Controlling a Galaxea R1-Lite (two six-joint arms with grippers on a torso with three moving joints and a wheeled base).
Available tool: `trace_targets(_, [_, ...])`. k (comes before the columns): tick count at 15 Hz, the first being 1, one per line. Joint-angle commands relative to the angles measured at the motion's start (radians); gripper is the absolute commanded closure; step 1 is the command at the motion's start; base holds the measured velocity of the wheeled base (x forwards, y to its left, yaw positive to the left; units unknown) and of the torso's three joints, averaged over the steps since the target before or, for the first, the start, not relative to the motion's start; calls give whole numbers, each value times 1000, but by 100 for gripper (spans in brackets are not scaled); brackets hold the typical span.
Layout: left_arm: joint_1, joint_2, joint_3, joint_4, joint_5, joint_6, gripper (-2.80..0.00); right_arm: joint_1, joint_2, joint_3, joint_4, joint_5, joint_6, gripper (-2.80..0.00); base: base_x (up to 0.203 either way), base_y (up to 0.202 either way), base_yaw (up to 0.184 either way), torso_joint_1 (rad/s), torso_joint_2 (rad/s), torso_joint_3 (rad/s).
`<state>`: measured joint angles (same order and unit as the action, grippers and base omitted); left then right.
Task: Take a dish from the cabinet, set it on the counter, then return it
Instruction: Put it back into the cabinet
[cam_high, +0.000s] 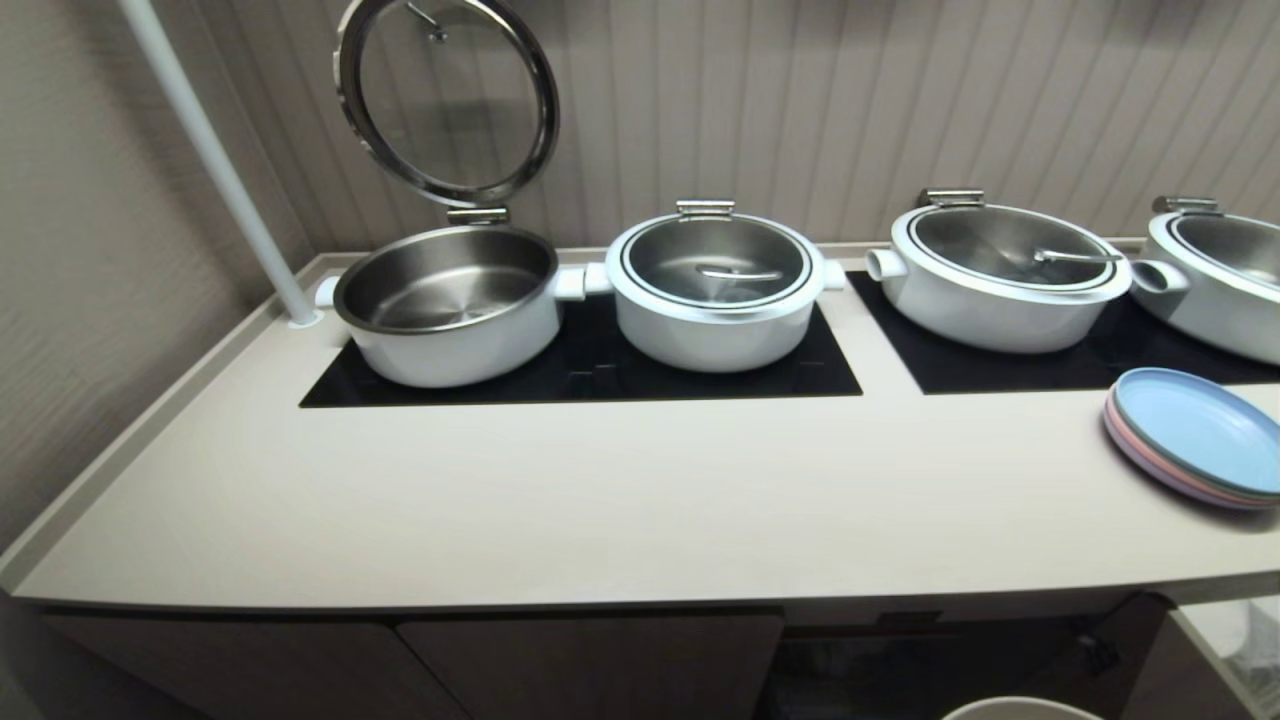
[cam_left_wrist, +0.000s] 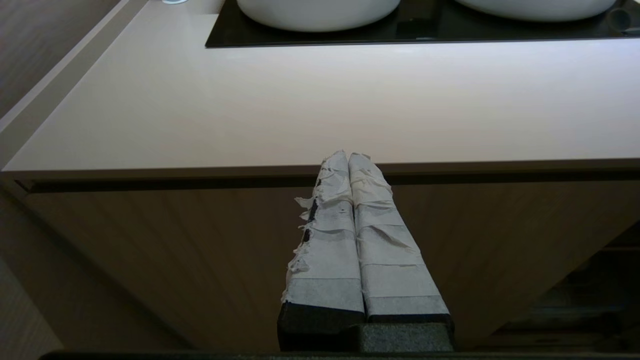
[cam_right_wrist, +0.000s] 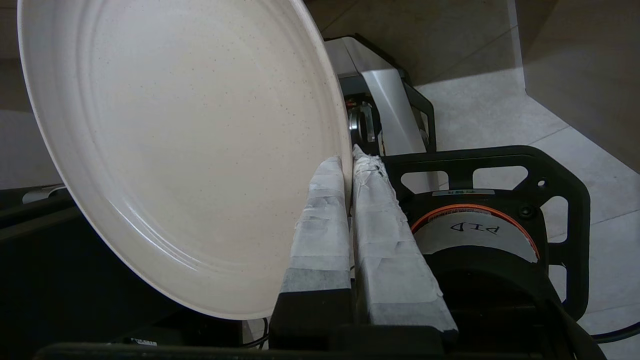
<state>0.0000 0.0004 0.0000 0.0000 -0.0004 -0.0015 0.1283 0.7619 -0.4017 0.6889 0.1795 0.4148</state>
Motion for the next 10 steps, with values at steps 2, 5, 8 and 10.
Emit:
trace_targets(2, [0, 0, 0, 0, 0, 0, 0, 4, 0, 3, 6, 2, 2, 0, 0, 0, 0, 0, 0, 0])
trace_targets(5, [0, 0, 0, 0, 0, 0, 0, 7, 0, 4, 6, 2, 4, 0, 0, 0, 0, -46, 92, 51])
trace_targets(8, [0, 0, 0, 0, 0, 0, 0, 8, 2, 3, 4, 2, 4, 0, 0, 0, 0, -67, 160, 77])
trace_targets(10, [0, 0, 0, 0, 0, 0, 0, 10, 2, 3, 4, 2, 4, 0, 0, 0, 0, -87, 185, 91])
